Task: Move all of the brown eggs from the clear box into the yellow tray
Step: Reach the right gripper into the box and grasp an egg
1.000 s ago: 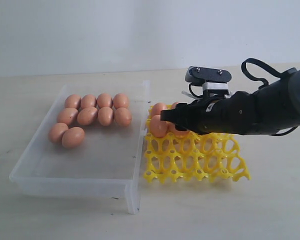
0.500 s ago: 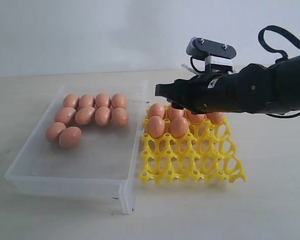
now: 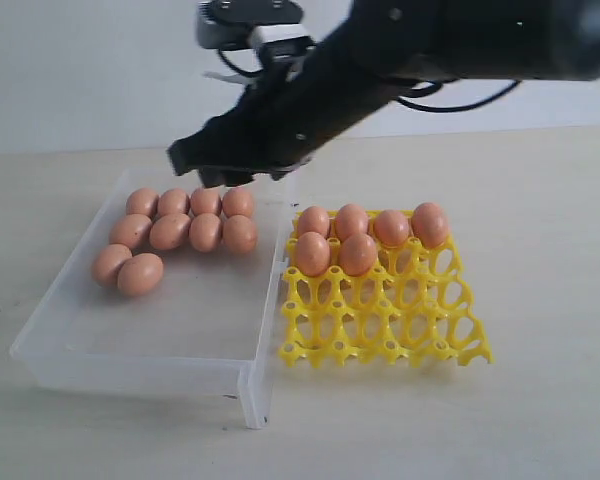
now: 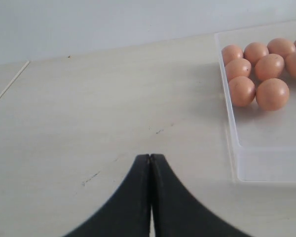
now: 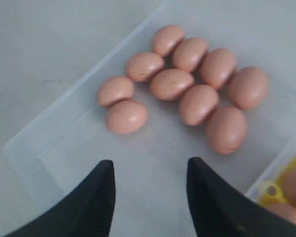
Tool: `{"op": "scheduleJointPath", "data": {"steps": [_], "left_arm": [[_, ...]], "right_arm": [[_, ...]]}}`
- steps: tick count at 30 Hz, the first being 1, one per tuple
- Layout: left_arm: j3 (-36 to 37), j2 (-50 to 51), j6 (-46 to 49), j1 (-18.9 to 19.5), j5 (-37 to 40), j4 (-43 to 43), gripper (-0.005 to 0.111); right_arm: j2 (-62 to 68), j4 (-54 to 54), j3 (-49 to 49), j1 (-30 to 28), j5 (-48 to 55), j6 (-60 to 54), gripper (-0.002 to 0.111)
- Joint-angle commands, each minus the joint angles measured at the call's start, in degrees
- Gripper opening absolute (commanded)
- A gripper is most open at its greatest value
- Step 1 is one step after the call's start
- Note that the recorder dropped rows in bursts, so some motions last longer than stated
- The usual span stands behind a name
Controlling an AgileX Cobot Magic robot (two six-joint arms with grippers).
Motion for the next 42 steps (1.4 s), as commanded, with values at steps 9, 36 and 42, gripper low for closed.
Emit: {"op": "scheduleJointPath", "data": {"steps": [9,36,42], "left_arm": [[-0.2,0.0,-0.3,-0.3,-0.5,-0.1,0.0],[-0.2,0.0,-0.3,-0.3,-0.5,-0.1,0.0],[-0.2,0.0,-0.3,-0.3,-0.5,-0.1,0.0]], "right_arm": [[29.7,-5.3,-38.0,2.8,27.2,15.6,0.043],[43.3,5.1,-48.8,2.8,8.6,35.8,0.057],[43.3,4.5,-48.8,2.8,10.1,35.4,0.057]]}}
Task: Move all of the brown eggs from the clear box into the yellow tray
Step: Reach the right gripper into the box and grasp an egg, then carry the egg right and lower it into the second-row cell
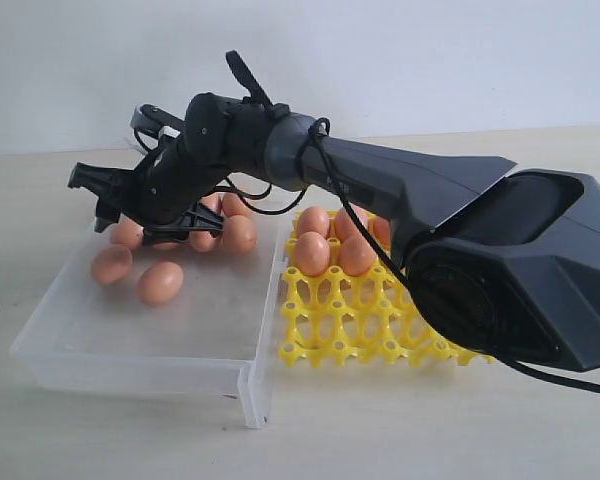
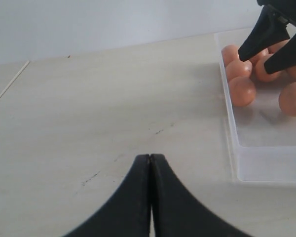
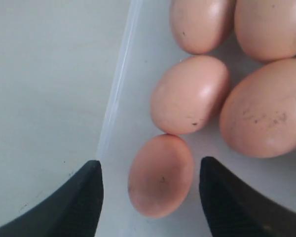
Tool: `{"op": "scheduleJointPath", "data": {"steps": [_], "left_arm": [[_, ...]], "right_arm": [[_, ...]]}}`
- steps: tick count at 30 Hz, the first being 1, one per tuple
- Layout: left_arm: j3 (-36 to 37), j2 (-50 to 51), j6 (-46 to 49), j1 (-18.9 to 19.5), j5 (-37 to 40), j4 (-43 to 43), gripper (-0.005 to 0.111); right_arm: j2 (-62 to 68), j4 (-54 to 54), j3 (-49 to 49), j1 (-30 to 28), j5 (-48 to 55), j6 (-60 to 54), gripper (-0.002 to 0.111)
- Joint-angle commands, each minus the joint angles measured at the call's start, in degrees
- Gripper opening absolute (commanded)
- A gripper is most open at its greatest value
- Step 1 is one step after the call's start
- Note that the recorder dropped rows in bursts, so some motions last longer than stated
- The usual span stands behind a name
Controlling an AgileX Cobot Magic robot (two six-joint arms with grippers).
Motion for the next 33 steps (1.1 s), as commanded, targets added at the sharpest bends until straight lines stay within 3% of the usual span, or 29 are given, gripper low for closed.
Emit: {"op": "scheduleJointPath", "data": {"steps": [1,11,29,30,32,33], "left_arm": [[-0.2,0.0,-0.3,-0.3,-0.5,-0.1,0.0],[-0.2,0.0,-0.3,-0.3,-0.5,-0.1,0.0],[-0.2,0.0,-0.3,-0.3,-0.5,-0.1,0.0],[-0.2,0.0,-0.3,-0.3,-0.5,-0.1,0.0],[-0.2,0.0,-0.3,-0.3,-0.5,-0.1,0.0],[-0.2,0.0,-0.3,-0.3,-0.5,-0.1,0.0]], "right_arm": [[0.3,-1.2,-0.4,0.0,1.3,-0.1,0.057],[2.2,-0.6,-0.4,0.0,0.9,-0.1,0.057],[6.6,9.9,-0.4,1.9,-3.6,-4.1,0.056],[6.6,9.8,-0.4,2.0,-3.9,-4.1,0.053],[6.5,9.7,-0.4,2.0,-4.2,-5.2,0.026],[5.9,9.7,-0.4,2.0,-4.0,-8.5,0.0]]}}
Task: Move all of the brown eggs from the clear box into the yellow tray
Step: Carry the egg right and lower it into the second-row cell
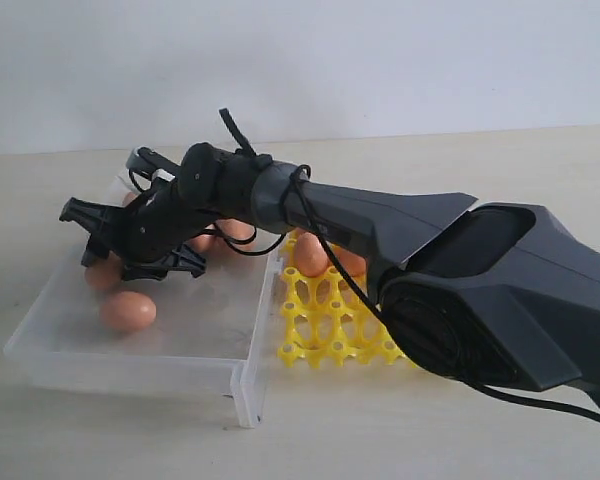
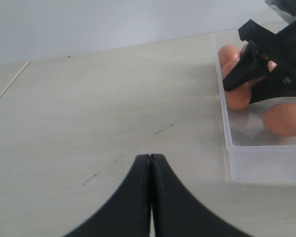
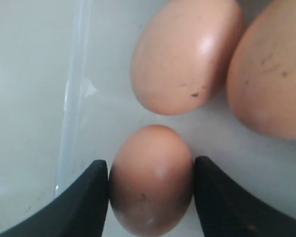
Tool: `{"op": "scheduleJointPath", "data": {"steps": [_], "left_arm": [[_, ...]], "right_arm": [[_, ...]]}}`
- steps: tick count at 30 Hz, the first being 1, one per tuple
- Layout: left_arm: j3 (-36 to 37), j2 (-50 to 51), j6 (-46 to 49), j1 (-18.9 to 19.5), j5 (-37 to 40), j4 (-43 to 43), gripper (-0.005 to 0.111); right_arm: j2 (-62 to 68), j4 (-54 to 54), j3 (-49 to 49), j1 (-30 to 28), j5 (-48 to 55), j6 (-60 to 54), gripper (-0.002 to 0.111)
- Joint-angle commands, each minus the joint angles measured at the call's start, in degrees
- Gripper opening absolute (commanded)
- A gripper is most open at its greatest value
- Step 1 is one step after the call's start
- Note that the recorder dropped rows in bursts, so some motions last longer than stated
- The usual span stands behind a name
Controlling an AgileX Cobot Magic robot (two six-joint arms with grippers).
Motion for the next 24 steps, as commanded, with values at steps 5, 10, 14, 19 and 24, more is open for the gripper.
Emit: {"op": "scheduleJointPath", "data": {"steps": [5,10,14,19,24], "left_arm": [[-0.2,0.0,-0.3,-0.3,-0.5,-0.1,0.0],[-0.2,0.0,-0.3,-0.3,-0.5,-0.1,0.0],[-0.2,0.0,-0.3,-0.3,-0.5,-0.1,0.0],[-0.2,0.0,-0.3,-0.3,-0.5,-0.1,0.0],[-0.2,0.0,-0.3,-0.3,-0.5,-0.1,0.0]], "right_arm": [[-6.1,-8.8,0.5,0.7,3.4,-10.9,0.0],[-18.7,-19.7,13.9,0.8,-0.7,-13.9,0.0],[-32.6,-20.1,36.2,0.8,-15.7,-16.3,0.0],[-47.6,-20.1,58.4,0.7,-34.3,-22.5,0.0],[-57.9,-15.9,73.9,-2.7,-45.3,-27.8,0.0]]}}
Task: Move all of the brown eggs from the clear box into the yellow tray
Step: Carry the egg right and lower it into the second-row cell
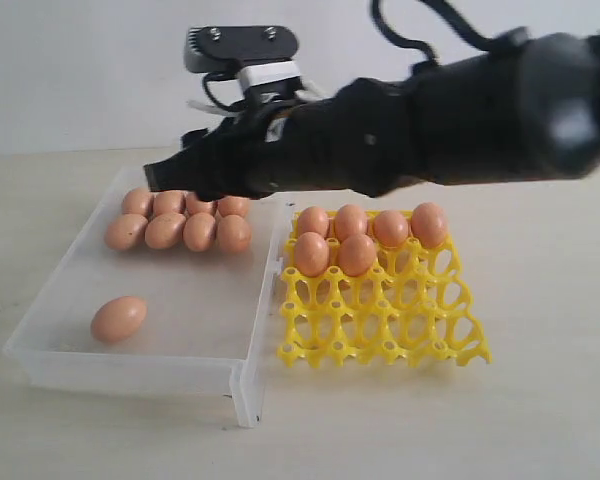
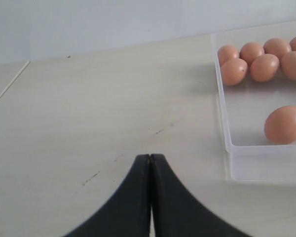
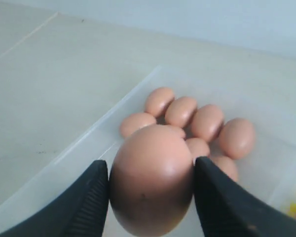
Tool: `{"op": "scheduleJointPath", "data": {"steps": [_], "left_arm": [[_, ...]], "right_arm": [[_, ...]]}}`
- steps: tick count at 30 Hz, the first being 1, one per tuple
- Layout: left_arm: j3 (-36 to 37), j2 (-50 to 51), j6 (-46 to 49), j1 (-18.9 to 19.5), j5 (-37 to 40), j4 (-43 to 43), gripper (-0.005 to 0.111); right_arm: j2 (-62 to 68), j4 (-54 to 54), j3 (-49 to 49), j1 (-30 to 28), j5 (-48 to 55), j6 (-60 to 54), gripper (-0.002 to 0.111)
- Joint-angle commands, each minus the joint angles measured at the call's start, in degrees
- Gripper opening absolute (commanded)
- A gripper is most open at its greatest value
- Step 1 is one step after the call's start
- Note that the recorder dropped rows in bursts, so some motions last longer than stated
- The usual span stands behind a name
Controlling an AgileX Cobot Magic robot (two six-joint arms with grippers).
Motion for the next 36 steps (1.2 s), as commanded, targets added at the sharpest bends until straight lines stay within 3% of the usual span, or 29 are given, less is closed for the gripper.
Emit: {"op": "scheduleJointPath", "data": {"steps": [1,14,36], "left_arm": [[-0.2,0.0,-0.3,-0.3,-0.5,-0.1,0.0],[-0.2,0.0,-0.3,-0.3,-0.5,-0.1,0.0],[-0.2,0.0,-0.3,-0.3,-0.5,-0.1,0.0]], "right_arm": [[-7.1,4.7,10.6,-4.4,-9.4,-4.8,0.0],[-1.7,4.0,14.1,-15.5,-4.8,-5.8,0.0],[1.2,3.8,14.1,-20.0,-2.2,-7.2,0.0]]}}
